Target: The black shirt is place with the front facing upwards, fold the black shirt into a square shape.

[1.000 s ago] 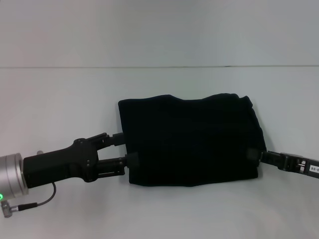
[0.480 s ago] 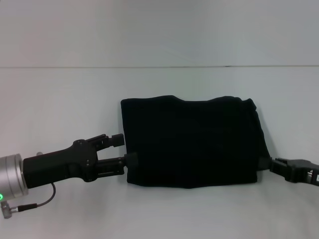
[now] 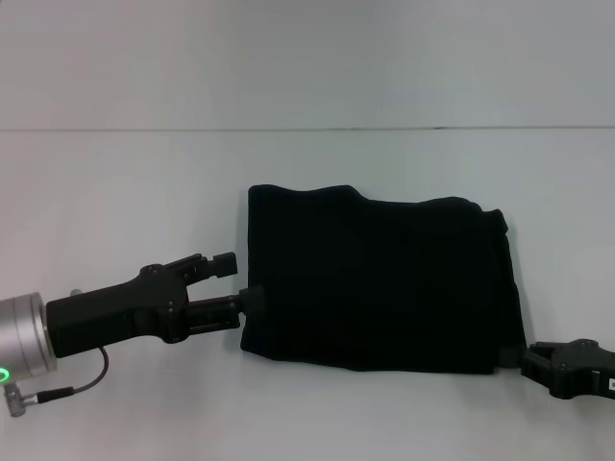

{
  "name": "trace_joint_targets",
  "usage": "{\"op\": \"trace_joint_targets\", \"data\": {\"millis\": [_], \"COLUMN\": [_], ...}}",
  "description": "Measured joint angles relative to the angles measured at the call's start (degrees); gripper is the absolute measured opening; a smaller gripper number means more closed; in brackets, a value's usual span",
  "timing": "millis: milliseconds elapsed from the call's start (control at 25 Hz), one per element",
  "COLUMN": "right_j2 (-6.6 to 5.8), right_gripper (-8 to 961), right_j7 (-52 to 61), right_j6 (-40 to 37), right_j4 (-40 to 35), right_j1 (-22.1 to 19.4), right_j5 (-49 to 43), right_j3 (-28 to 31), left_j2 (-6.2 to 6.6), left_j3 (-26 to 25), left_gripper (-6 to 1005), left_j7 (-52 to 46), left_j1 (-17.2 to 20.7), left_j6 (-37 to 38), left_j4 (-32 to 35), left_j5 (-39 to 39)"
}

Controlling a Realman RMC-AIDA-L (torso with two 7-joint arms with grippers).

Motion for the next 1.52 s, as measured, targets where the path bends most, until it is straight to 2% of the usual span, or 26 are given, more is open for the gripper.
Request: {"op": "trace_joint_targets", "data": {"millis": [200,360,600,720,840,1040,1240,1400,1520], "right_j2": [0.06,0.02,-1.42,-2.31,-2.69,-3.23,-4.69,-4.99,-4.87], "right_gripper": [63,76,96,202,309,552,638,707,702], "right_j7": [-1.62,-2.27,2.6,7.63,14.76,31.38,47.49,54.46,58.12], "right_j6": [0.47,-0.28,-1.45,-1.5,0.05,4.26,10.38,14.67,16.84], "right_j4": [-0.03,-0.05,-0.05,-0.34,-1.8,-3.95,-4.25,-3.81,-3.72], "right_j1": [-0.16,-0.24,0.12,1.4,3.95,10.98,17.44,20.01,21.0], "right_j5": [0.1,0.2,0.23,0.23,0.21,-2.09,-7.89,-9.92,-11.51], "right_j3": [0.77,4.11,9.15,11.63,12.31,11.17,8.56,4.1,0.39], "left_j2": [-0.04,-0.12,-0.12,-0.12,-0.12,-0.12,-0.04,-0.03,-0.03], "left_j3": [0.0,0.0,0.0,0.0,0.03,0.02,-0.02,-0.01,0.0], "left_gripper": [922,922,922,922,922,922,922,922,922], "left_j7": [0.0,0.0,0.0,0.01,0.12,0.15,0.29,0.33,0.33], "left_j1": [-0.21,-0.24,-0.38,-0.56,-0.69,-0.74,-1.05,-1.46,-1.6], "left_j6": [-0.3,-0.67,-0.78,-0.79,-0.86,-0.95,-0.97,-1.04,-1.23], "left_j4": [0.0,-0.07,-0.09,-0.09,-0.07,0.39,0.48,0.53,0.53], "left_j5": [0.0,0.0,0.0,0.0,0.04,0.18,0.15,0.3,0.14]}}
